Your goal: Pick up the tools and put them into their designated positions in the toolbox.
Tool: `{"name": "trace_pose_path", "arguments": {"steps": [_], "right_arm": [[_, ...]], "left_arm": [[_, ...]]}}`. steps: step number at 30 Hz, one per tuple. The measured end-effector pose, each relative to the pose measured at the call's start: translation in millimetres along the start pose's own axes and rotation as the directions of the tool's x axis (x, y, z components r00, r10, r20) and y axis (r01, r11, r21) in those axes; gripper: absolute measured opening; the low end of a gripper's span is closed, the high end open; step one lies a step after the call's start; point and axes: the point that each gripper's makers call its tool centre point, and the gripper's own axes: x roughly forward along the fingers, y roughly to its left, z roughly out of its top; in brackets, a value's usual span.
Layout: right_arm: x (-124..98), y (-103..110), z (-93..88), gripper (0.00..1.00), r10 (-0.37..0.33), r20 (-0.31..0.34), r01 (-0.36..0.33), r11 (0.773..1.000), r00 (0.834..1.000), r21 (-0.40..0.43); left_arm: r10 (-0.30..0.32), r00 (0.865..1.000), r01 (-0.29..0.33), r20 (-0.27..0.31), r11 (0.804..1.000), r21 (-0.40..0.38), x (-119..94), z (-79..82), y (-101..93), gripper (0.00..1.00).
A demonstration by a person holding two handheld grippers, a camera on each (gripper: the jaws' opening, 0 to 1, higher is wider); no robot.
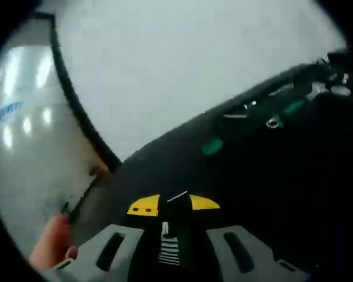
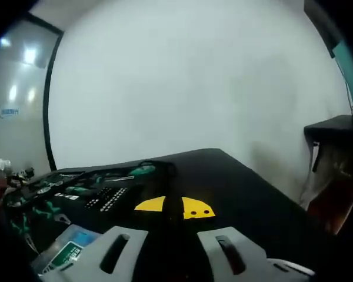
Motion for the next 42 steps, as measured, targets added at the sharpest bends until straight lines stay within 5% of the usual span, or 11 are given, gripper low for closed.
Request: {"name": "trace_pose_path", "arguments": {"steps": [3, 5, 9, 16, 22, 24, 26, 29, 34, 37, 42], "right_arm": [[2, 1, -0.4, 0.07, 0.007, 0.000, -0.007, 1.000, 1.000, -0.006], [3, 2, -0.7, 0.07, 0.014, 0.000, -0.014, 1.000, 1.000, -0.014], [3, 2, -0.6, 0.07, 0.015, 0.000, -0.015, 1.000, 1.000, -0.024], [2, 4, 2.1, 0.07, 0.026, 0.012, -0.026, 0.999, 1.000, -0.035], [5, 3, 1.4, 0.07, 0.029, 0.006, -0.029, 0.999, 1.000, -0.024], [5, 4, 1.1, 0.07, 0.031, 0.004, -0.031, 0.999, 1.000, -0.021], [6, 3, 2.0, 0.07, 0.032, 0.005, -0.032, 0.999, 0.999, -0.013], [5, 2, 2.8, 0.07, 0.032, 0.008, -0.032, 0.999, 0.999, 0.000], [5, 1, 4.3, 0.07, 0.031, 0.015, -0.031, 0.999, 0.999, 0.017], [5, 1, 4.3, 0.07, 0.030, 0.015, -0.031, 0.999, 0.999, 0.026], [6, 0, 4.1, 0.07, 0.028, 0.013, -0.028, 0.999, 1.000, 0.029]], "left_arm": [[-0.036, 0.997, 0.054, -0.064, 0.953, 0.299, 17, -1.2, -2.8, 0.17], [-0.094, 0.982, 0.152, -0.164, 0.907, 0.394, 22, -12.8, -8.3, 0.16], [-0.099, 0.979, 0.161, -0.179, 0.915, 0.371, 14, -7.0, -7.4, 0.14], [-0.126, 0.972, 0.217, -0.198, 0.804, 0.554, 33, -15.1, -7.0, 0.14], [-0.129, 0.965, 0.242, -0.228, 0.773, 0.586, 47, -15.4, -2.5, 0.08], [-0.125, 0.963, 0.243, -0.240, 0.790, 0.563, 49, -16.5, -1.7, 0.05], [-0.127, 0.957, 0.263, -0.259, 0.755, 0.601, 52, -22.2, -3.3, 0.04], [-0.110, 0.961, 0.244, -0.252, 0.767, 0.594, 47, -17.8, 1.5, 0.02], [0.007, 0.996, 0.048, -0.086, 0.779, 0.626, 46, 0.4, 18.2, 0.00], [0.024, 0.999, -0.044, 0.043, 0.848, 0.528, 21, 23.7, 17.0, 0.00], [-0.017, 0.988, -0.053, 0.154, 0.896, 0.441, -23, 54.6, 3.0, 0.00]]}}
